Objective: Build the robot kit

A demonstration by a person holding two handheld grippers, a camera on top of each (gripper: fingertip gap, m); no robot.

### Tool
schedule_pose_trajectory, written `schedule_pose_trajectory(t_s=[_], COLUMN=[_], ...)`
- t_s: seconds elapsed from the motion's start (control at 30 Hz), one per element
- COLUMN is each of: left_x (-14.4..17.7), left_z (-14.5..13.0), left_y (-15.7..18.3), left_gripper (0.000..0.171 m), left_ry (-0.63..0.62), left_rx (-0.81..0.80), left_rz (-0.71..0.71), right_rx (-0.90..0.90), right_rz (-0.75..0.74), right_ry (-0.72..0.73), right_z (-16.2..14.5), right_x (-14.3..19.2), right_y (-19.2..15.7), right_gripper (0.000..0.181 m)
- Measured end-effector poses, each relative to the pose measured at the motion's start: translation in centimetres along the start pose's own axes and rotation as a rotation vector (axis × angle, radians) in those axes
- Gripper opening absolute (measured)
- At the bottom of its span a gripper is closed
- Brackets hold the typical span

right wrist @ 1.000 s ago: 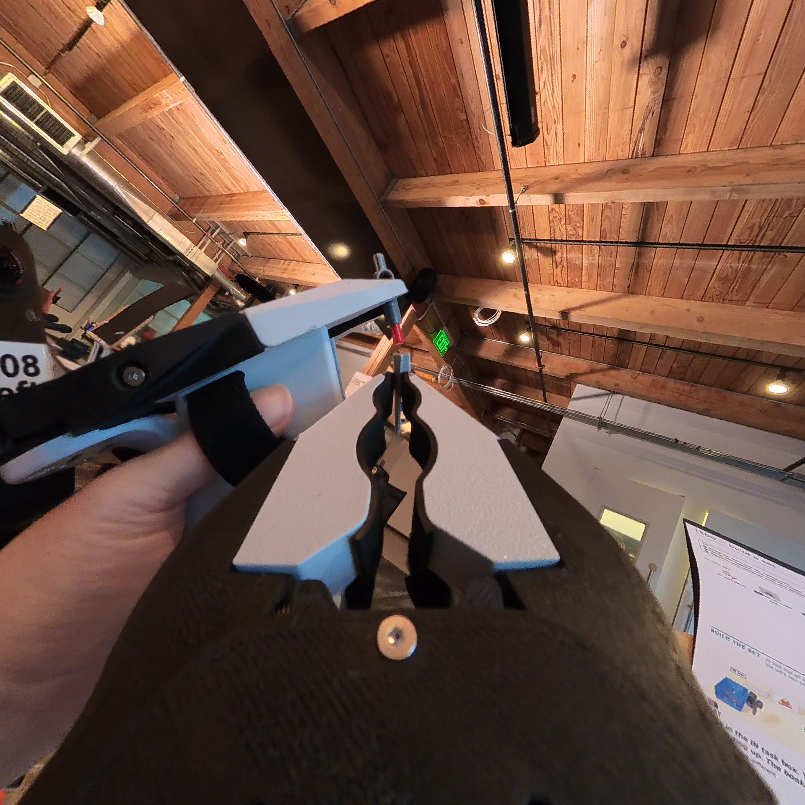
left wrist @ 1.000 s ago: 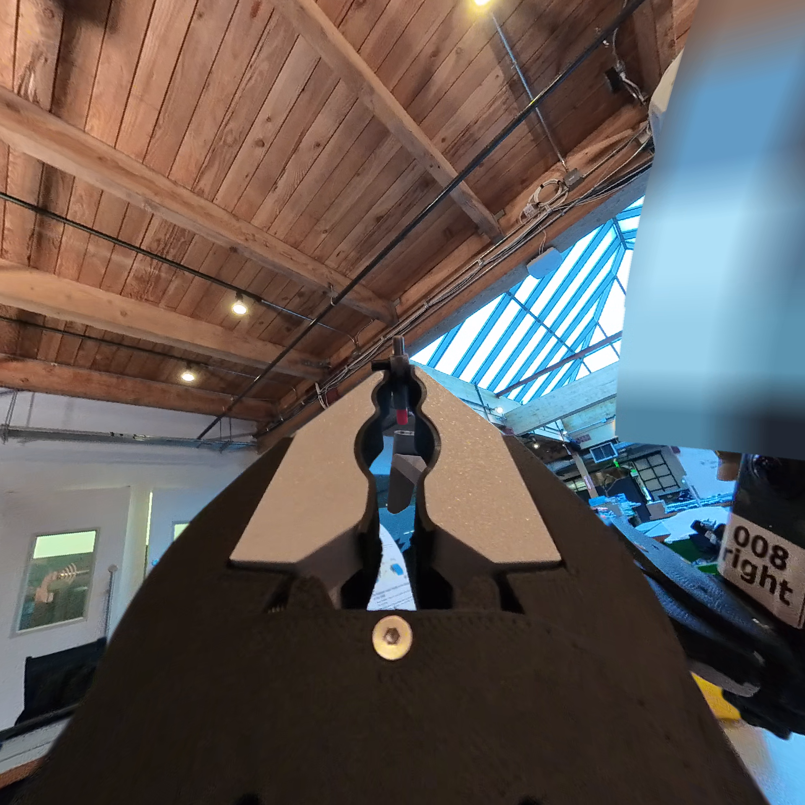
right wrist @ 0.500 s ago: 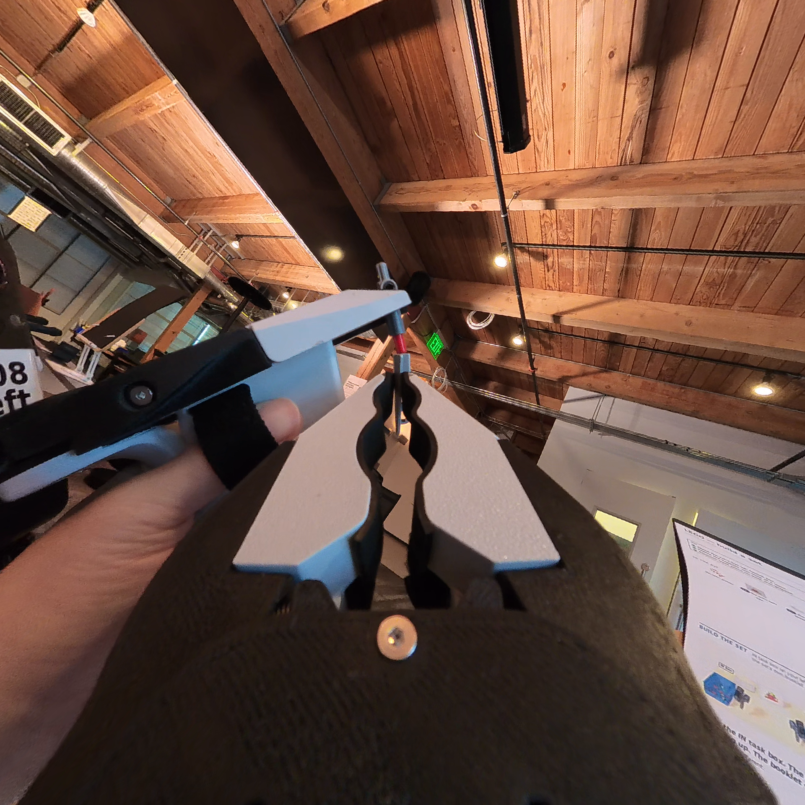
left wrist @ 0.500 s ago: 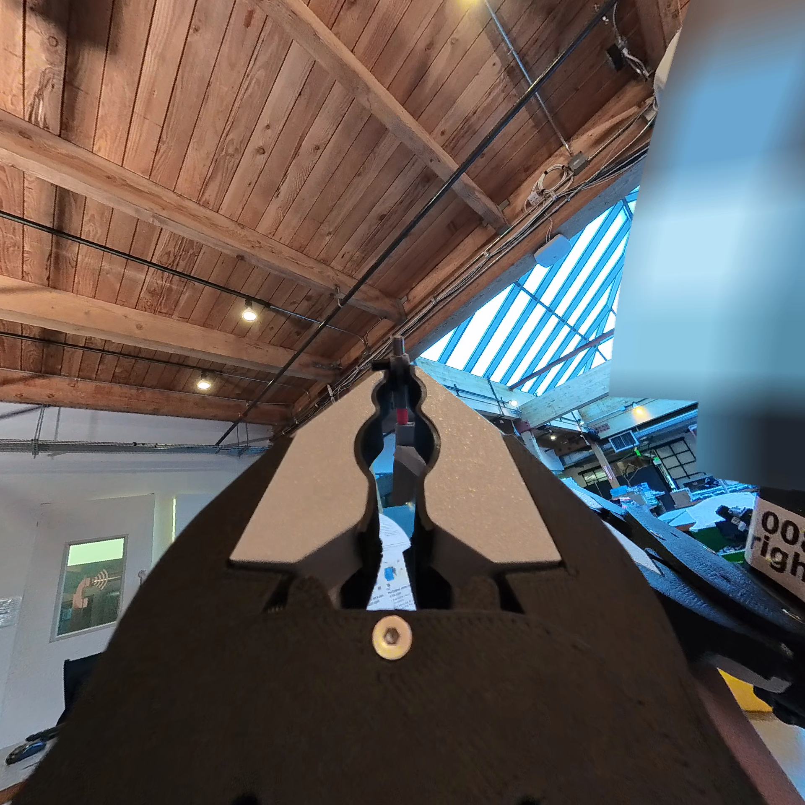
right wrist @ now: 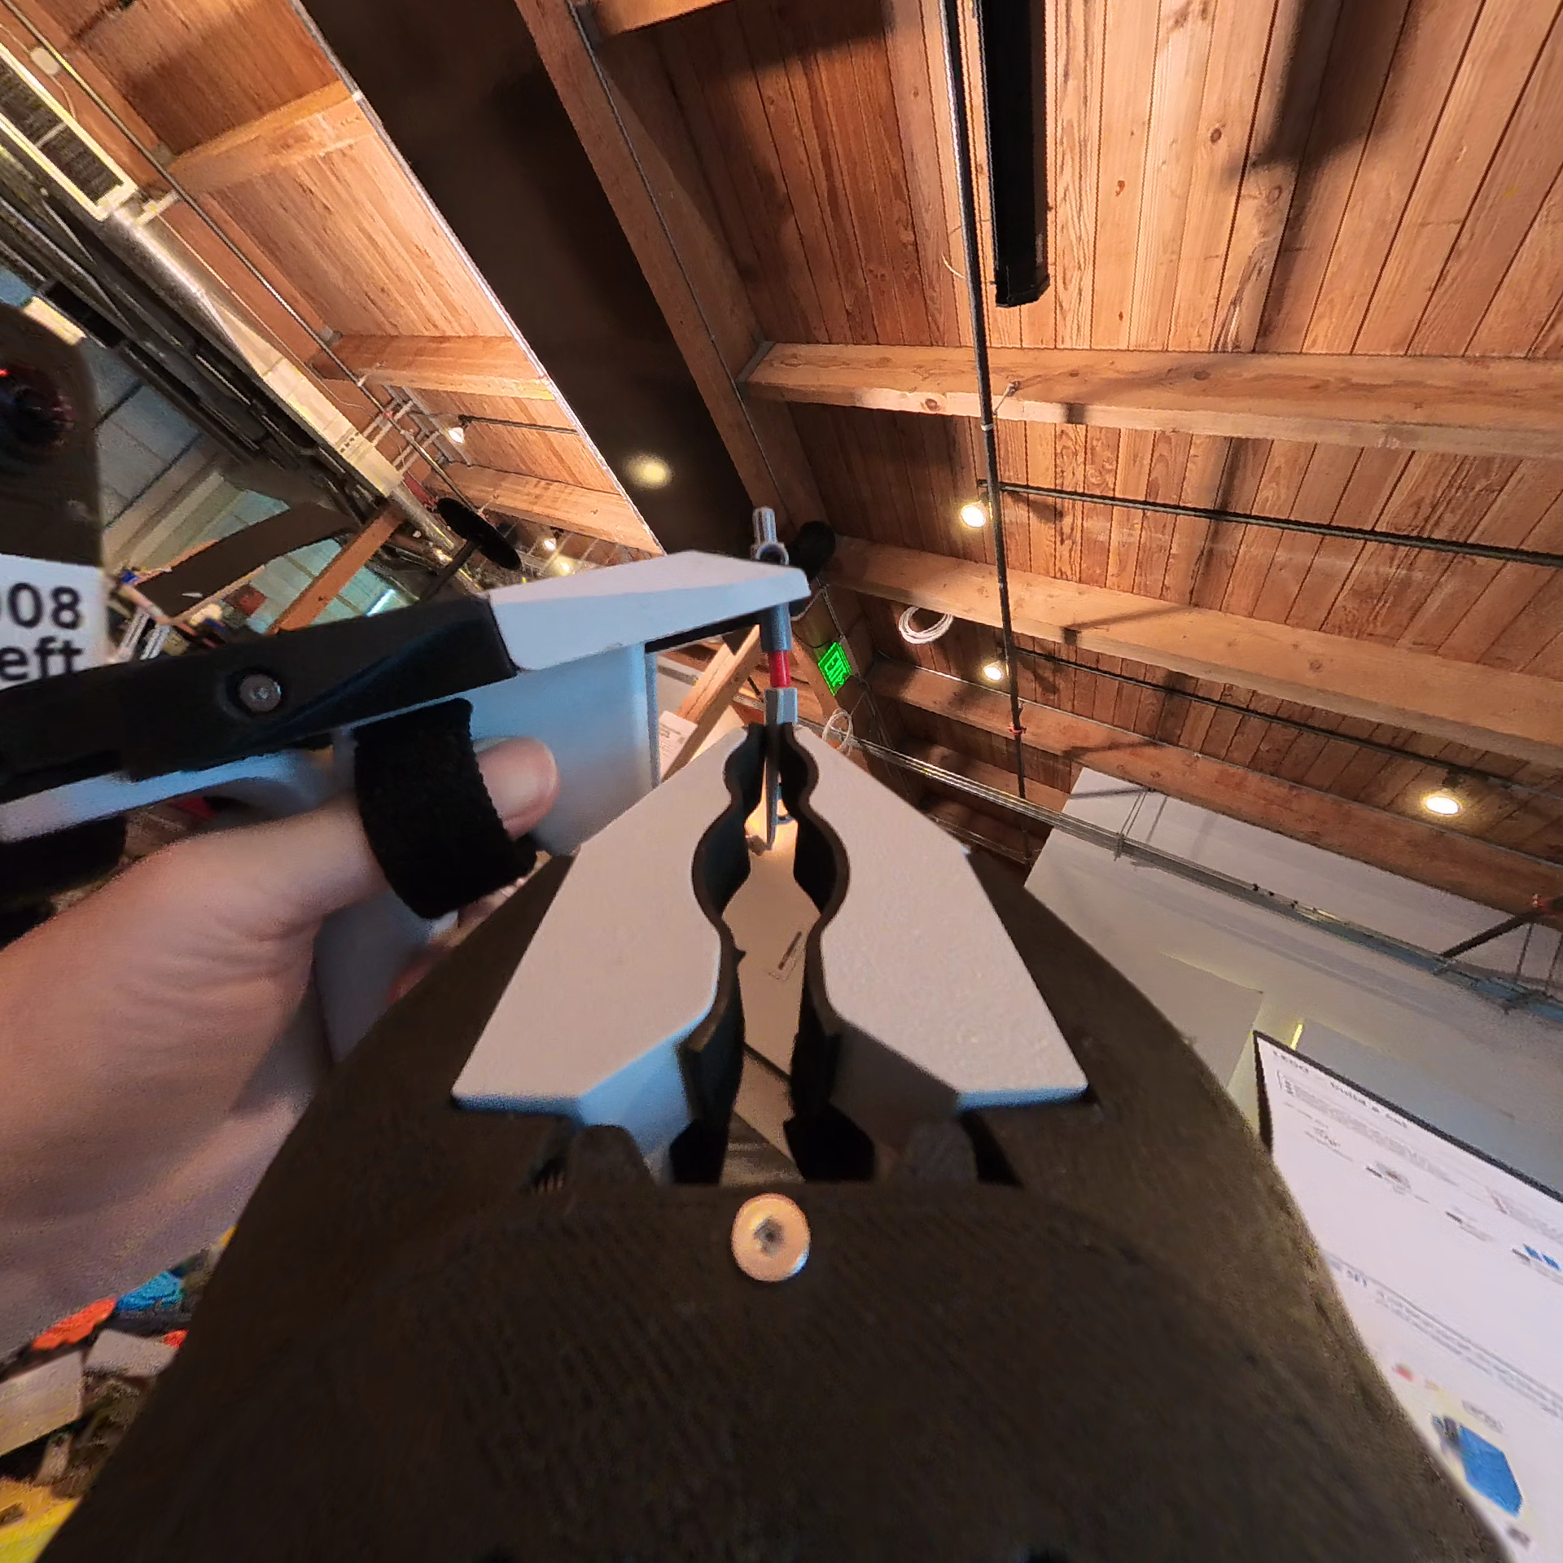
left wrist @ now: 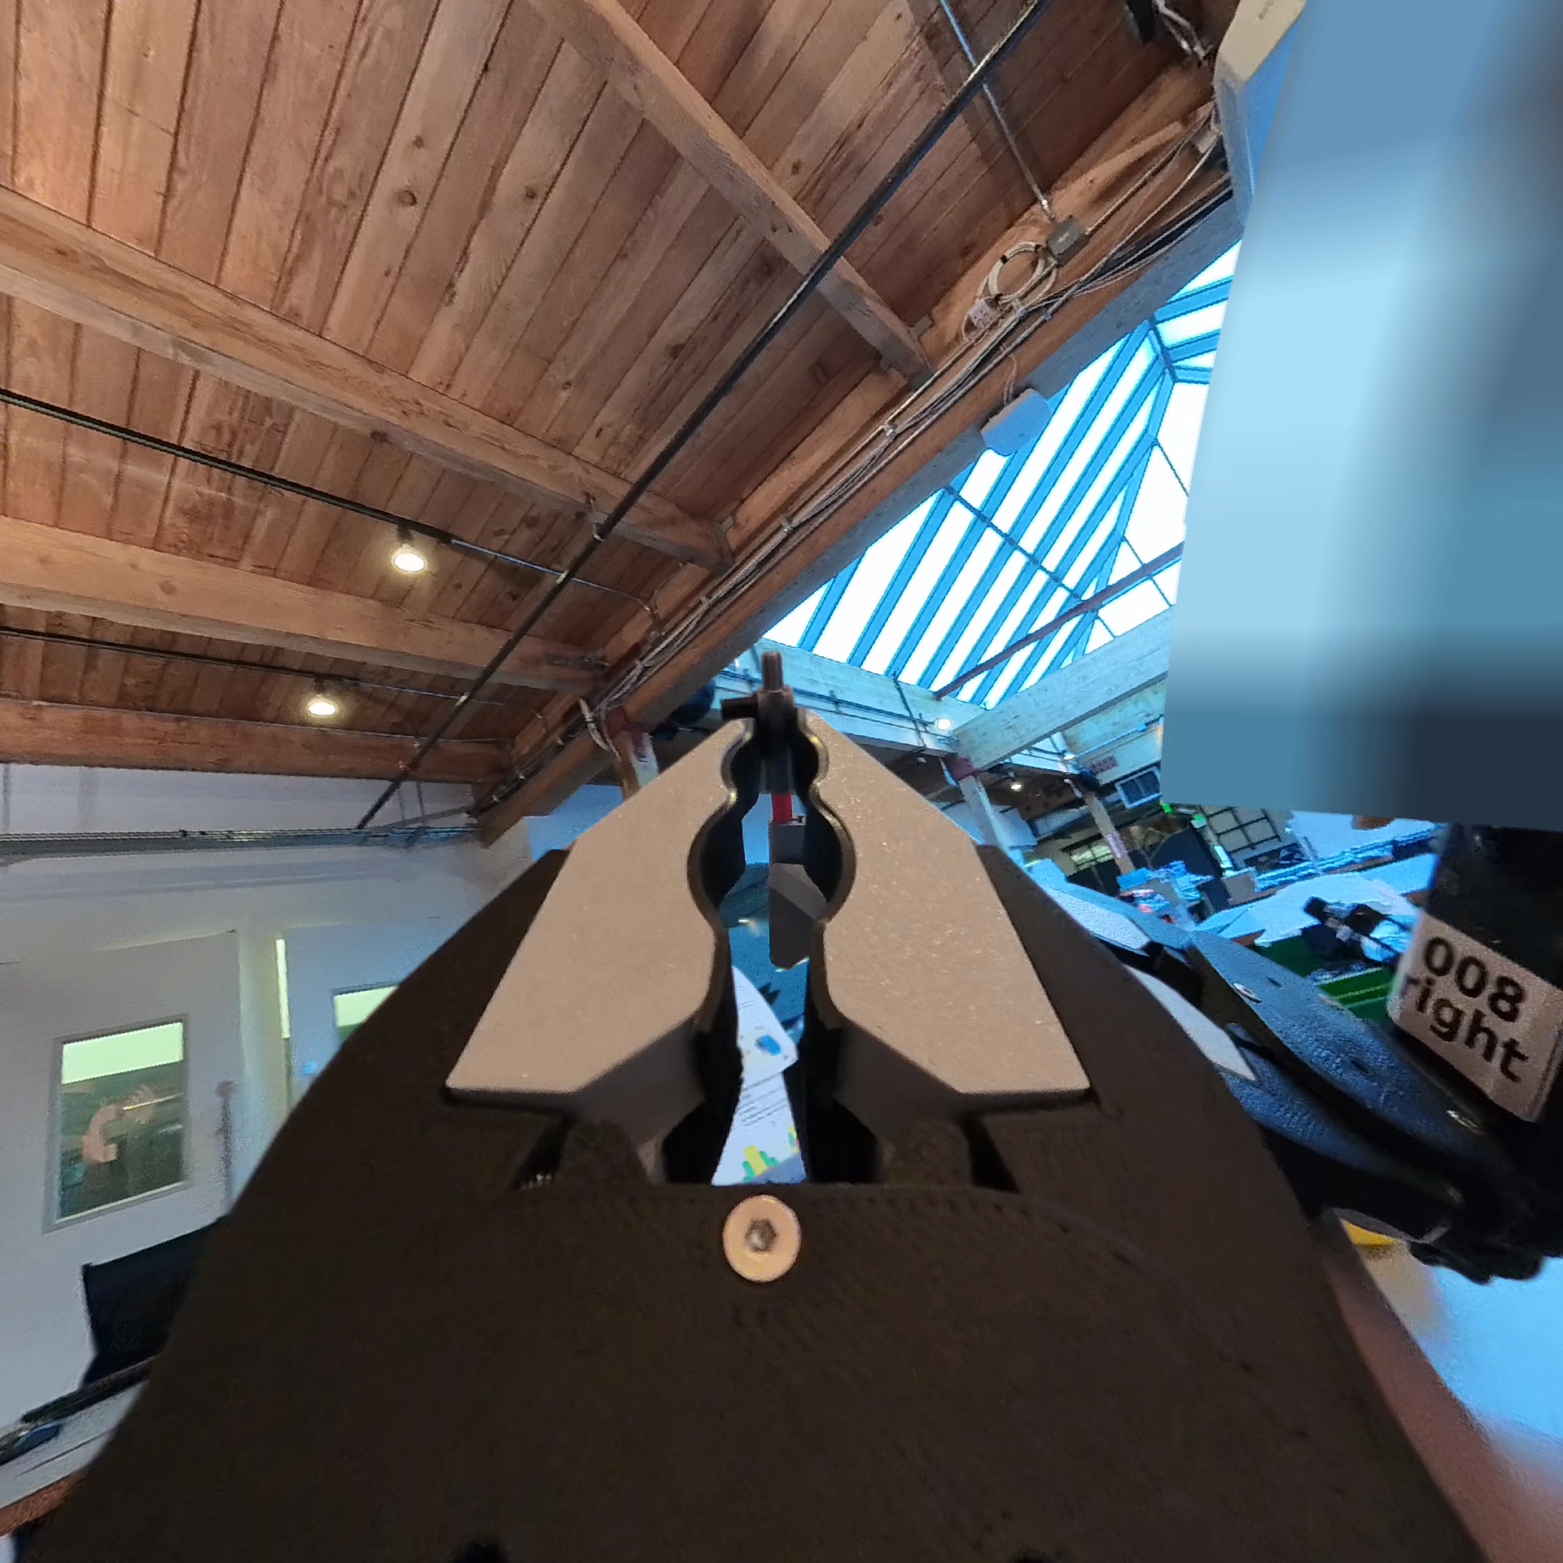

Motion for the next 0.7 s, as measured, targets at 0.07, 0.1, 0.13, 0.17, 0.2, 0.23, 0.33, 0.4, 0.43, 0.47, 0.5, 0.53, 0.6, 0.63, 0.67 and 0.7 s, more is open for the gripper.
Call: schedule_pose_trajectory(t_s=[0.07, 0.1, 0.13, 0.17, 0.2, 0.23, 0.33, 0.4, 0.43, 0.47, 0.5, 0.53, 0.6, 0.63, 0.67, 0.7], left_x=[0.0, -0.1, -0.1, -0.1, -0.2, -0.2, -0.1, -0.1, -0.2, -0.1, -0.1, 0.0, 0.0, 0.0, -0.1, -0.2], left_z=[0.0, 0.0, 0.0, 0.0, 0.0, -0.1, -0.1, 0.0, 0.0, 0.2, 0.3, 0.4, 0.4, 0.4, 0.3, 0.2], left_y=[0.0, 0.1, 0.1, 0.2, 0.3, 0.3, 0.2, 0.3, 0.4, 0.6, 0.8, 0.9, 0.8, 0.8, 0.8, 0.9], left_gripper=[0.004, 0.004, 0.004, 0.004, 0.004, 0.004, 0.004, 0.004, 0.004, 0.004, 0.004, 0.004, 0.004, 0.004, 0.005, 0.004], left_ry=[-0.013, -0.028, -0.037, -0.046, -0.06, -0.071, -0.08, -0.073, -0.069, -0.061, -0.051, -0.046, -0.059, -0.064, -0.071, -0.08], left_rx=[0.021, 0.024, 0.023, 0.019, 0.019, 0.021, 0.021, 0.012, 0.006, -0.007, -0.024, -0.035, -0.018, 0.002, 0.018, 0.03], left_rz=[-0.027, -0.043, -0.055, -0.067, -0.078, -0.084, -0.09, -0.097, -0.105, -0.119, -0.138, -0.154, -0.164, -0.166, -0.163, -0.156], right_rx=[-0.004, -0.013, -0.019, -0.014, 0.0, 0.015, 0.038, 0.041, 0.048, 0.054, 0.053, 0.048, 0.052, 0.06, 0.069, 0.076], right_rz=[0.019, 0.029, 0.043, 0.046, 0.044, 0.046, 0.037, 0.035, 0.038, 0.045, 0.048, 0.054, 0.055, 0.052, 0.047, 0.039], right_ry=[0.012, 0.019, 0.03, 0.035, 0.035, 0.036, 0.028, 0.043, 0.056, 0.074, 0.086, 0.093, 0.096, 0.108, 0.115, 0.123], right_z=[0.0, 0.0, 0.0, 0.1, 0.0, 0.0, 0.0, 0.1, 0.2, 0.4, 0.5, 0.6, 0.5, 0.6, 0.5, 0.5], right_x=[0.1, 0.2, 0.3, 0.3, 0.4, 0.4, 0.5, 0.5, 0.6, 0.7, 0.8, 0.8, 0.9, 0.9, 1.0, 1.1], right_y=[0.1, 0.2, 0.3, 0.4, 0.4, 0.4, 0.3, 0.3, 0.2, 0.2, 0.2, 0.2, 0.1, 0.1, 0.2, 0.3], right_gripper=[0.001, 0.001, 0.001, 0.0, 0.001, 0.001, 0.001, 0.001, 0.001, 0.001, 0.001, 0.001, 0.001, 0.0, 0.001, 0.001])
Point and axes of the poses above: each gripper's, where its closed fingertips meet, x back along the fingers, z out of its top, y = z × x across the jaws, the point moved 4 cm from there along x, back along the fingers, and after that the axes turned 10 degrees about y, right-handed, at the moved point
